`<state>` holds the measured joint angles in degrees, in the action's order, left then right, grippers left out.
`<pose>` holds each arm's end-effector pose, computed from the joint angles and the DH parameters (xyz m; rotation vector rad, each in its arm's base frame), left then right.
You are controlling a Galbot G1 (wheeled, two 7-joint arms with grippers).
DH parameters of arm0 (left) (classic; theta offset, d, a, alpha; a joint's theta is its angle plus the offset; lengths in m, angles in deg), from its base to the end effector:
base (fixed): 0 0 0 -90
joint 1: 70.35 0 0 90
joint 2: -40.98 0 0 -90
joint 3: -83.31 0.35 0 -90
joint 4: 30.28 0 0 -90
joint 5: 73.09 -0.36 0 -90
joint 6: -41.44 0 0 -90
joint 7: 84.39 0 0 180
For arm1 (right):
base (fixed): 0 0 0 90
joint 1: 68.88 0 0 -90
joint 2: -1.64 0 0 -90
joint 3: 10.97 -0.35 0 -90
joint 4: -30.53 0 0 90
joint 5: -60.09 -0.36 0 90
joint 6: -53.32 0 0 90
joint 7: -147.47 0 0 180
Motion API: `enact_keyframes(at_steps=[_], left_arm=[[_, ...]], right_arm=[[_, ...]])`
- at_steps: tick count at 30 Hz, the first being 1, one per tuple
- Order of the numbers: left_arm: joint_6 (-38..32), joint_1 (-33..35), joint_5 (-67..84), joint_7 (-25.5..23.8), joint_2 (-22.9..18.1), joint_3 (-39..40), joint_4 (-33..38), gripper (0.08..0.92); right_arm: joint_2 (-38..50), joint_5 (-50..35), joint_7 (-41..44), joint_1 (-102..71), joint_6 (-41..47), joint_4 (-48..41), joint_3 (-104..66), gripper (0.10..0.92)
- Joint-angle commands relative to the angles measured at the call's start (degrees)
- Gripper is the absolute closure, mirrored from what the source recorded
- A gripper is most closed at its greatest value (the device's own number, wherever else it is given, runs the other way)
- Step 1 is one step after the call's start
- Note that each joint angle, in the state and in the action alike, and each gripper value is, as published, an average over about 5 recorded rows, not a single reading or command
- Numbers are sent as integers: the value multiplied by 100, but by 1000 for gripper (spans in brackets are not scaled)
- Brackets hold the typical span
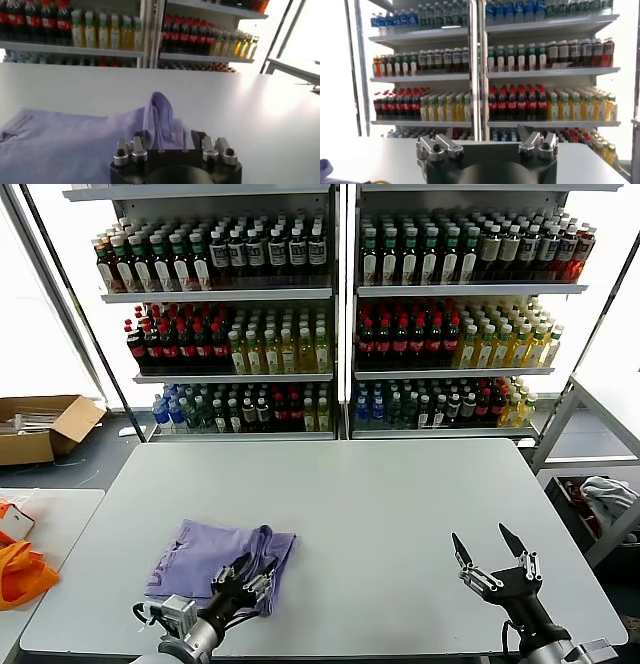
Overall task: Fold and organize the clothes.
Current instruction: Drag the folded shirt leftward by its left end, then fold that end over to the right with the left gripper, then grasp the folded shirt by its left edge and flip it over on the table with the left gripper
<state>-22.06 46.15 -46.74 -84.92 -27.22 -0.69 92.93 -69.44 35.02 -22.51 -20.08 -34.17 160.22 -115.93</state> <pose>0.1995 0.0275 -0.2711 -0.4631 -2.6718 0.1498 0.1418 -0.1066 -0.2443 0.3024 -3.0978 -0.0343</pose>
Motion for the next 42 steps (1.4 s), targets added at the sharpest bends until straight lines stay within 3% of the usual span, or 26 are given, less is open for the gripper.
enact_keyframes(at_steps=[1, 6, 11, 18, 32, 36, 42], left_arm=[[206, -44, 1040, 41, 431, -1118, 999, 308], [349, -297, 1260, -141, 999, -2210, 110, 193], [414, -292, 1306, -178, 1319, -2367, -1011, 178], [418, -460, 1345, -13, 1075, -1950, -1719, 177], [222, -671, 1315, -32, 861, -1358, -2097, 178], [139, -623, 1276, -68, 818, -1248, -2071, 221], [-41, -547, 1124, -97, 738, -1073, -2031, 370]], right_arm=[[-2, -8, -4, 54, 20, 16, 36, 203], [-23, 25, -3, 88, 10, 29, 136, 203], [-65, 71, 6, 20, -39, 47, 194, 203], [-127, 111, 14, -126, -84, 104, 224, 203], [-148, 29, 13, -223, -35, 224, 198, 203], [-149, -16, -7, -227, -38, 246, 175, 203], [-218, -102, -62, -241, -47, 257, 217, 203]])
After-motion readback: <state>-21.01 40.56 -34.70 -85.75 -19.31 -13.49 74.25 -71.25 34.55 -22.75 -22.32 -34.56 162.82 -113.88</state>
